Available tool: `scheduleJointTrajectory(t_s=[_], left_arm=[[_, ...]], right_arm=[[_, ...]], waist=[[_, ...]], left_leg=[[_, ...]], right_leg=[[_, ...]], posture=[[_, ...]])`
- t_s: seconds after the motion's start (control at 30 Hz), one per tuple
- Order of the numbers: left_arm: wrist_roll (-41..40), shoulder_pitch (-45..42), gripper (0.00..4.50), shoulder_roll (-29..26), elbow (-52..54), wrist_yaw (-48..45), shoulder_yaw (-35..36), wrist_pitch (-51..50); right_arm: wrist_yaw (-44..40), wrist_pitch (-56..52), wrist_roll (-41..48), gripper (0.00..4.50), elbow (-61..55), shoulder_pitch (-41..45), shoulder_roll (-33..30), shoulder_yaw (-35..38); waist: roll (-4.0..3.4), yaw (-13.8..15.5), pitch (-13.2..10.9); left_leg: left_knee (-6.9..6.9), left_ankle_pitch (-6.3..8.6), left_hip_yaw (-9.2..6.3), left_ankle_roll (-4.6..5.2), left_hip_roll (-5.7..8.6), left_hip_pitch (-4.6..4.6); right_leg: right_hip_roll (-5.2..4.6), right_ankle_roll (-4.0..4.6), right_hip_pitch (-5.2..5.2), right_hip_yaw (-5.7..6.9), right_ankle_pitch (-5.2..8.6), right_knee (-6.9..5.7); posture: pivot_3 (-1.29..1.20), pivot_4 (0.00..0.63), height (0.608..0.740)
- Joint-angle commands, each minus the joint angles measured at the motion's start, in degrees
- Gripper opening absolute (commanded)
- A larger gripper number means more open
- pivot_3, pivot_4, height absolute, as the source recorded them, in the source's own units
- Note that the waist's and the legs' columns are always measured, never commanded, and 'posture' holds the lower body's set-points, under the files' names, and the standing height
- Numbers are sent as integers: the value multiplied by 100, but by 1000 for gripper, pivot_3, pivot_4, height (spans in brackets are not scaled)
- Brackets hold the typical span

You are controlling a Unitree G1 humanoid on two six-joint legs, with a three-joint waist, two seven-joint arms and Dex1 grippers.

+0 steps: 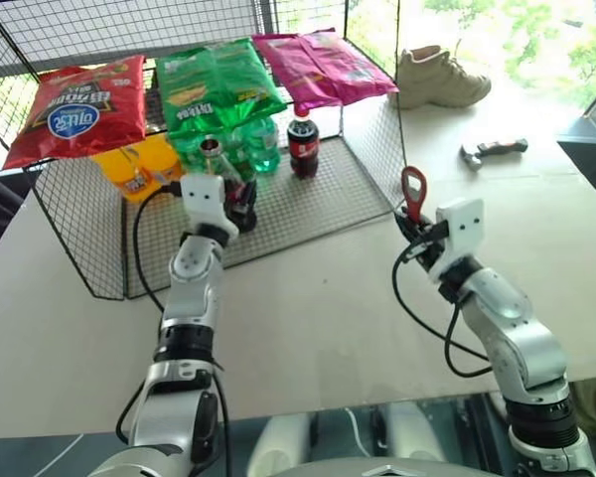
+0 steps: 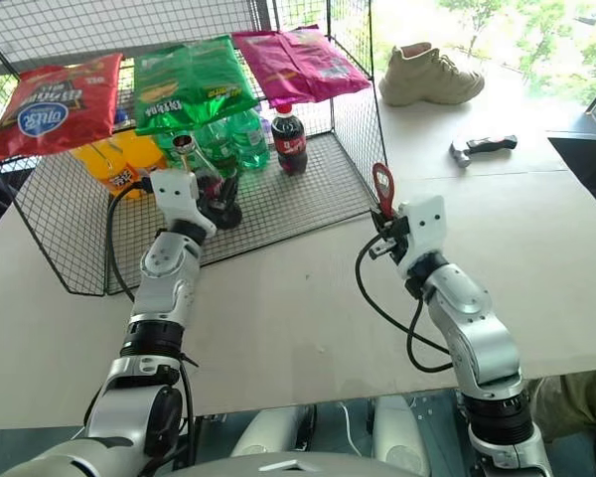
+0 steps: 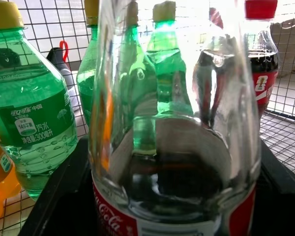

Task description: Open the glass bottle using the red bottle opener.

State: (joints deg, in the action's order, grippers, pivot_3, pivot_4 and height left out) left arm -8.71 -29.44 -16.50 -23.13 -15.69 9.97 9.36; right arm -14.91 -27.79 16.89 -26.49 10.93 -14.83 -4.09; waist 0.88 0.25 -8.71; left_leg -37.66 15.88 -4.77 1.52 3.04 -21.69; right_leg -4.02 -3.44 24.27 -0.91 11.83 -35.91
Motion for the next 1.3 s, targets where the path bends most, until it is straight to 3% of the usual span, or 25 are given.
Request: scheduleJointTrajectory(t_s=[0.03, 0.23, 0.43, 0.93, 1.0, 1.07, 1.3], left_arm=[[-35, -60, 2777, -105, 234, -124, 13, 97], [-472, 143, 2777, -51, 1063, -928, -276, -298], [-1027, 491, 2777, -38, 2162, -2274, -1127, -1135], [-869, 955, 2777, 57, 2230, -2936, -1610, -979], [-861, 982, 3807, 63, 2270, -2942, -1593, -879], [-881, 928, 4431, 117, 2324, -2821, -1493, -820], [-1188, 767, 4431, 254, 2573, -2736, -1303, -933]], right_arm=[[-67, 74, 1, 0, -290, -3, -27, 60], [-81, 146, -50, 0, -181, 55, -69, 164], [-76, 238, -113, 0, 60, 283, -113, 369], [-80, 233, -210, 0, 36, 334, -64, 371], [-111, 240, -213, 0, 46, 341, -74, 368], [-128, 249, -217, 0, 68, 355, -70, 362], [-168, 312, -234, 0, 179, 412, -38, 334]], waist=[[0, -16, 0], [0, -24, 0], [0, -40, -1], [-2, -96, 1], [-2, -95, 1], [-2, -95, 1], [-2, -94, 1]], left_leg=[[-1, 0, 0, 0, 0, 0], [-1, 0, -1, 1, 1, -4], [-11, 1, -4, 1, 4, -11], [-26, 1, 3, 2, -4, -4], [-26, 1, 2, 2, -5, -4], [-26, 1, 2, 2, -5, -4], [-36, 1, 2, 2, -5, -5]], right_leg=[[0, 0, 0, 0, 0, -1], [-1, 0, 0, 0, 0, 2], [-3, 0, 0, 1, 0, 2], [3, 1, -3, -6, -1, -8], [4, 1, -3, -5, -1, -8], [4, 1, -3, -5, -1, -8], [4, 0, -5, -5, -2, -11]], posture=[[0, 150, 740], [0, 150, 740], [0, 150, 740], [0, 150, 740], [0, 150, 740], [0, 150, 740], [0, 150, 740]])
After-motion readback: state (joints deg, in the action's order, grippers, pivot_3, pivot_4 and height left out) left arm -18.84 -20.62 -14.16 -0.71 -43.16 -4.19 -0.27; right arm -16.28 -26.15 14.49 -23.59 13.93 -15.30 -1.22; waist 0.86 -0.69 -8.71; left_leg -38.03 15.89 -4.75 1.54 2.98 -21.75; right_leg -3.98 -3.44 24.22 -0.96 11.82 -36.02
